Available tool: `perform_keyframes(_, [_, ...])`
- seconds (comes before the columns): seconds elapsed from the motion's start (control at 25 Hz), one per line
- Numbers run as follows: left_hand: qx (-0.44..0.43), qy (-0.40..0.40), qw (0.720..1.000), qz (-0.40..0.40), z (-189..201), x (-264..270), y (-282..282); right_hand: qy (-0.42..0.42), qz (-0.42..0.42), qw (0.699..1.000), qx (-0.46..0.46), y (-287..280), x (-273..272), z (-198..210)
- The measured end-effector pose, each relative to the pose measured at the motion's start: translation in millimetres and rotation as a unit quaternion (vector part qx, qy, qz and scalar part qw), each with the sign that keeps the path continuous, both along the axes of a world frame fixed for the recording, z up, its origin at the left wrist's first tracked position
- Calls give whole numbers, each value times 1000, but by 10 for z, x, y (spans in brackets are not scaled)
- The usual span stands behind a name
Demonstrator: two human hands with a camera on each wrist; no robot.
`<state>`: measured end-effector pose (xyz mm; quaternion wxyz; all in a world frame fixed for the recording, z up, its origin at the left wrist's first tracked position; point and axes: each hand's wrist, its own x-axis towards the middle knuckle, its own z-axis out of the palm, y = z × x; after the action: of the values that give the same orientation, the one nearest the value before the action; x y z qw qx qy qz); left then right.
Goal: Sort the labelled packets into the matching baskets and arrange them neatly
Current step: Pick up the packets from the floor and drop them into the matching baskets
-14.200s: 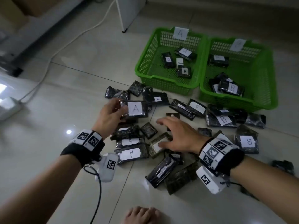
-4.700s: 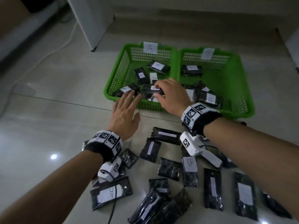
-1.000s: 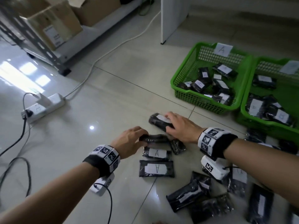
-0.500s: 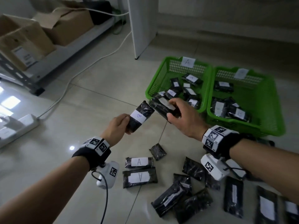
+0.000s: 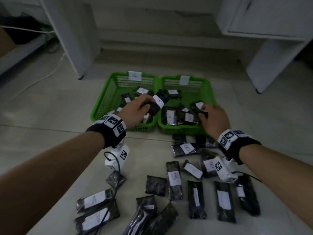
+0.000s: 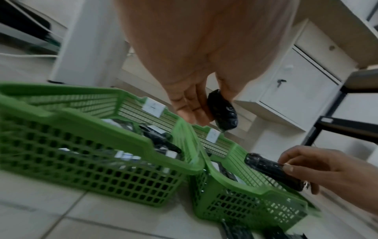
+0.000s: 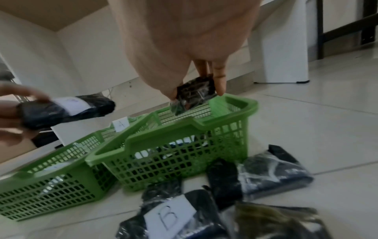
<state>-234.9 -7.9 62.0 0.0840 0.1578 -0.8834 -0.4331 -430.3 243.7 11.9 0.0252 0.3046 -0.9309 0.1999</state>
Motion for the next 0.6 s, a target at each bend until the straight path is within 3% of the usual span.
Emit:
perform_keyframes(0.24, [-127, -98, 984, -77, -239, -955, 327, 31, -6, 999, 33, 244, -72, -156])
perform_keyframes(0.4, [-280, -267, 916, -105, -558, -1141, 390, 48, 8, 998, -34, 290, -132, -208])
perform_keyframes(0.52, [-314, -265, 907, -88, -612, -1077, 368, 28, -9, 997, -73, 242, -153, -246])
perform_keyframes(0.6, [-302, -238, 920, -77, -584, -956, 330, -8, 1, 1000, -25, 170, -134, -315])
